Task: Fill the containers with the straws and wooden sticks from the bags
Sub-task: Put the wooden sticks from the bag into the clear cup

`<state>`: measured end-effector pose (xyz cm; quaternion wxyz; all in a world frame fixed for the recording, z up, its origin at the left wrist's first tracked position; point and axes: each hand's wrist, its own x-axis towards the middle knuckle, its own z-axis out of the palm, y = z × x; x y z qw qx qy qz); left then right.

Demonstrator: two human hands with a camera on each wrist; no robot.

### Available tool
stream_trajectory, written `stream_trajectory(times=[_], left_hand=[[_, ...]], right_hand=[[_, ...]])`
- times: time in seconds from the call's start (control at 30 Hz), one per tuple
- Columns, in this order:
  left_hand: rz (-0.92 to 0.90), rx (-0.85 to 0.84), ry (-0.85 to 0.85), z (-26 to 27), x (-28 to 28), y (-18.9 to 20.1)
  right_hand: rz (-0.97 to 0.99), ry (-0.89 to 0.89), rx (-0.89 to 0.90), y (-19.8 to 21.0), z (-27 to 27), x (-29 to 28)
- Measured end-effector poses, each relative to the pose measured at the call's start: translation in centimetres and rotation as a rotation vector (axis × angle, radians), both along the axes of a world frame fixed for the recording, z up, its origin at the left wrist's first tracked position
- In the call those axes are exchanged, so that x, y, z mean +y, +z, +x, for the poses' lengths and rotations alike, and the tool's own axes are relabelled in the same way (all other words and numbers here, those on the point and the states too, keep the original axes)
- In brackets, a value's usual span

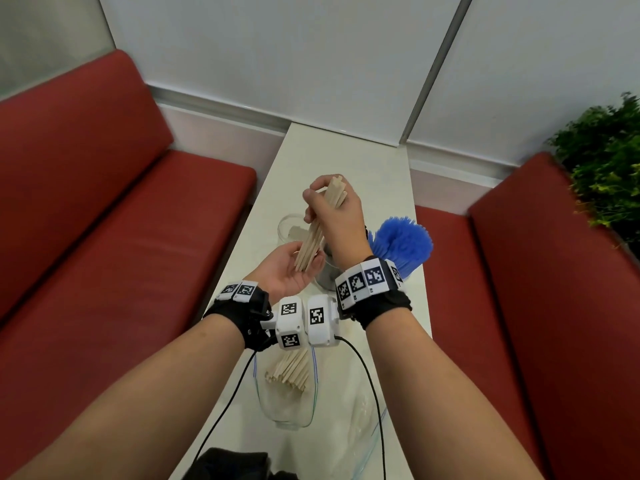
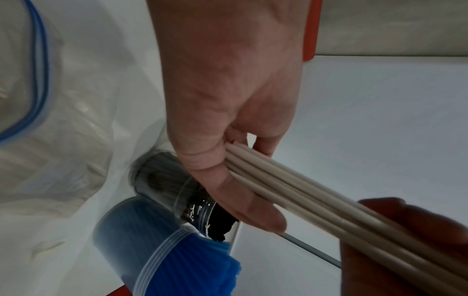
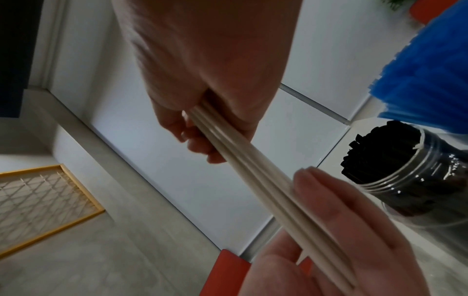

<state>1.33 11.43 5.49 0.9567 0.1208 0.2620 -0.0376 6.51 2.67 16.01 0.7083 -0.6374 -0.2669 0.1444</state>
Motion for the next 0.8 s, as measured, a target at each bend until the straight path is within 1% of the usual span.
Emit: stream_trajectory(times=[0.1, 0.2, 0.23, 0.3, 0.37, 0.43, 0.47, 0.53, 0.6, 0.63, 0.7, 0.73, 0.77, 0.8], left_hand=[[-0.055, 0.043, -0.104, 0.2, 1.0, -0.4], [-0.103, 0.086, -0.241, 0.0, 1.8, -1.3], [-0.107, 0.105, -0.274, -0.1, 2.0, -1.7], [-0.079, 0.154, -0.315, -0.2, 2.4, -2.7], [0.009, 0.209, -0.313, -0.4, 2.9, -3.5], [0.133, 0.244, -0.281, -0.3, 3.4, -3.8], [0.190, 0.246, -0.253, 0.0, 3.6, -3.8], [0.305, 0.228, -0.176, 1.2, 4.2, -3.5], [0.475, 0.252, -0.089, 2.7, 4.9, -2.8], [0.601, 0.301, -0.031, 3.5, 5.3, -2.6], [0.915, 0.453, 0.081, 4.7, 6.5, -2.6], [1.088, 0.537, 0.094, 5.0, 7.1, -2.9], [1.243, 0.592, 0.055, 5.3, 7.6, -3.2], [1.351, 0.613, -0.020, 5.4, 7.9, -3.4]], right_hand=[[-0.026, 0.081, -0.010, -0.4, 0.3, 0.4], [-0.095, 0.165, 0.078, -1.1, 0.3, 0.5], [-0.136, 0.207, 0.093, -1.3, 0.5, 0.4], [-0.256, 0.279, 0.068, -1.6, 1.2, 0.1], [-0.447, 0.362, -0.010, -1.4, 2.4, -0.4], [-0.629, 0.449, -0.054, -1.1, 3.8, -0.7], [-0.668, 0.475, -0.044, -0.9, 4.4, -0.7], [-0.636, 0.485, -0.011, -0.5, 5.5, -0.2], [-0.573, 0.439, -0.022, 0.0, 6.8, 0.7], [-0.549, 0.395, -0.034, 0.1, 7.5, 1.2], [-0.517, 0.284, -0.065, -0.1, 8.9, 2.4], [-0.511, 0.226, -0.086, -0.5, 9.3, 3.0], [-0.519, 0.167, -0.111, -1.0, 9.7, 3.7], [-0.542, 0.110, -0.135, -1.7, 9.7, 4.4]])
